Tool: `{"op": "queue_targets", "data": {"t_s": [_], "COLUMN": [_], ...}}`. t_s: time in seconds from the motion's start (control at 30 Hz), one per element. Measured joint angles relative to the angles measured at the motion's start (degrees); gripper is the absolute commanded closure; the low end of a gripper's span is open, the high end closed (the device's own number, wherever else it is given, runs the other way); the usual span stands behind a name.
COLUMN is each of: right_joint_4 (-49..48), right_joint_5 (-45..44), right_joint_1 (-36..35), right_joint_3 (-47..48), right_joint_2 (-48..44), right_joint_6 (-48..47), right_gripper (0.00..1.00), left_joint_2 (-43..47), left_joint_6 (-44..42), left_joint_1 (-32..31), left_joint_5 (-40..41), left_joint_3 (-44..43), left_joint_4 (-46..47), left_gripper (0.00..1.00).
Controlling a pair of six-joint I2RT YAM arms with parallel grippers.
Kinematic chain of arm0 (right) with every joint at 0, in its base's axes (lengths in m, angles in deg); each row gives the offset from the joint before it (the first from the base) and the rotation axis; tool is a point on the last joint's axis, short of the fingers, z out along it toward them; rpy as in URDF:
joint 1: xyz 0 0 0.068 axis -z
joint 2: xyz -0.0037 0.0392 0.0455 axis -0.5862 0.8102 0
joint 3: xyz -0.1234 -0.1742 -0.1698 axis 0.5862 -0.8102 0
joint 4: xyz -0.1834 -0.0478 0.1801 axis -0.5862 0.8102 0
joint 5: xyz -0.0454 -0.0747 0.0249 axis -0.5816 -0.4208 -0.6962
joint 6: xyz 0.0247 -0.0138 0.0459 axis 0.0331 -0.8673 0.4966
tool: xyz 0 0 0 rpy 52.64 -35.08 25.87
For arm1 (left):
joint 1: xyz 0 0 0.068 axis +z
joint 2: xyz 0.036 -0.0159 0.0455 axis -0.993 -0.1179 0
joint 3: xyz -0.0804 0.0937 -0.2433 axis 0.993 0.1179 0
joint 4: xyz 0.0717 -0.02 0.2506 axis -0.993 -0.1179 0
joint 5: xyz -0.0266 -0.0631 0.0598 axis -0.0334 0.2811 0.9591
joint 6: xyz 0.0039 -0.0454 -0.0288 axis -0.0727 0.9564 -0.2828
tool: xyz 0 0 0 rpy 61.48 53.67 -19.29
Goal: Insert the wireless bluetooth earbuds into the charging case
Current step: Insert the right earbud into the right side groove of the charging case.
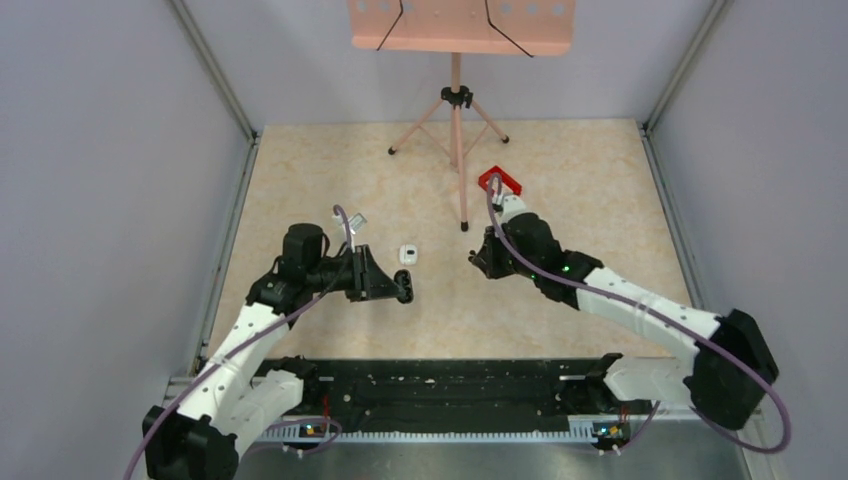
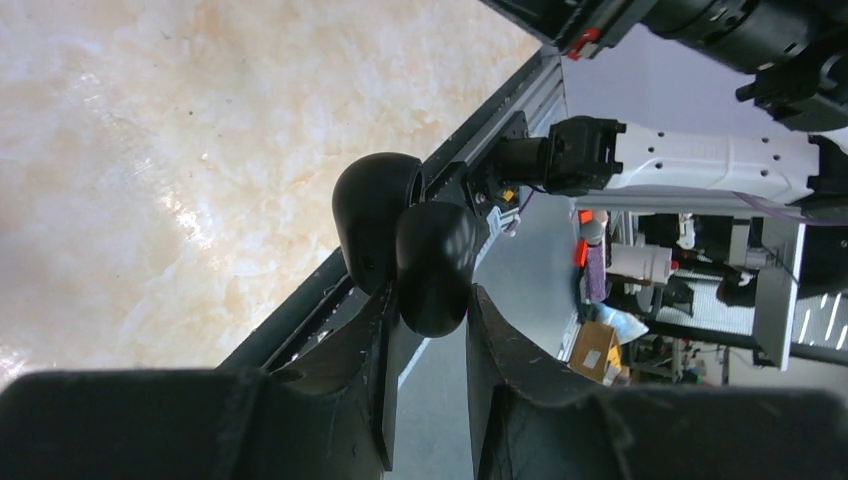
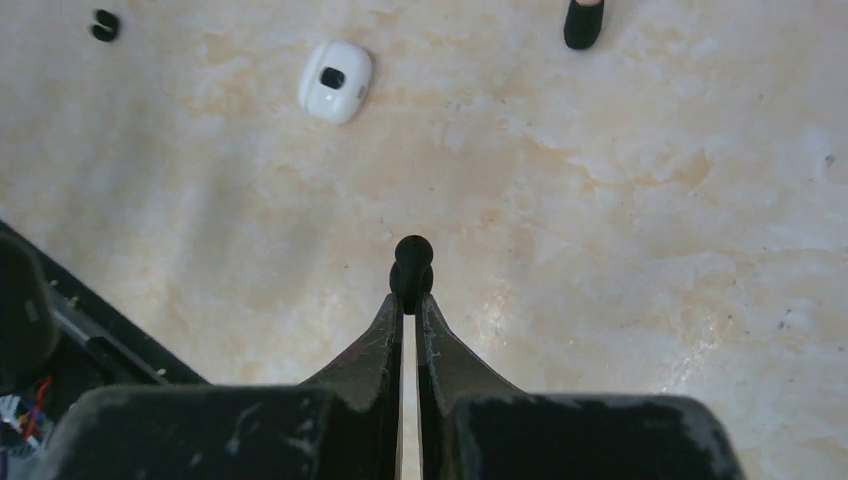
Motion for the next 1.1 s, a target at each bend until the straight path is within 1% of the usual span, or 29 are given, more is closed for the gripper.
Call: {"op": "queue_targets", "data": {"t_s": [0.13, 0.23, 0.43, 0.6, 0.73, 0.93, 1.1], "right_joint_4": [2.6, 5.2, 7.9, 7.4, 6.9, 5.9, 4.5], "right_joint_5": [2.9, 5.4, 12.0, 18.8, 25.0, 33.0, 35.5], "right_joint_1": [0.4, 0.4, 0.4, 0.4, 0.4, 0.4, 0.4], "right_joint_3": [-0.1, -0.1, 1.9, 3.3, 4.1, 5.1, 5.9], "right_joint_2": [-9.6, -16.2, -23.2, -24.3, -23.6, -22.6, -22.4], "right_joint_6": [-2.4, -3.7, -4.7, -4.7, -5.0, -5.2, -5.2], "right_gripper": [1.00, 1.00, 1.00, 1.00, 1.00, 1.00, 1.00], "left_joint_2": [2.7, 4.5, 7.1, 12.3, 13.7, 12.3, 10.4], "left_joint_6": [-2.0, -2.9, -5.4, -9.6, -13.1, -18.7, -20.2], "left_joint_1": [-0.6, -0.9, -1.6, -1.9, -2.1, -2.1, -2.4], "left_joint_5": [-1.8, -3.4, -4.3, -5.6, -8.0, -10.3, -9.2], "left_joint_3": [0.0, 0.0, 0.1, 1.0, 1.1, 0.8, -0.2], "left_joint_4": [1.2, 4.1, 10.8, 17.0, 20.0, 17.8, 16.2], "left_gripper": [1.00, 1.00, 1.00, 1.00, 1.00, 1.00, 1.00]}}
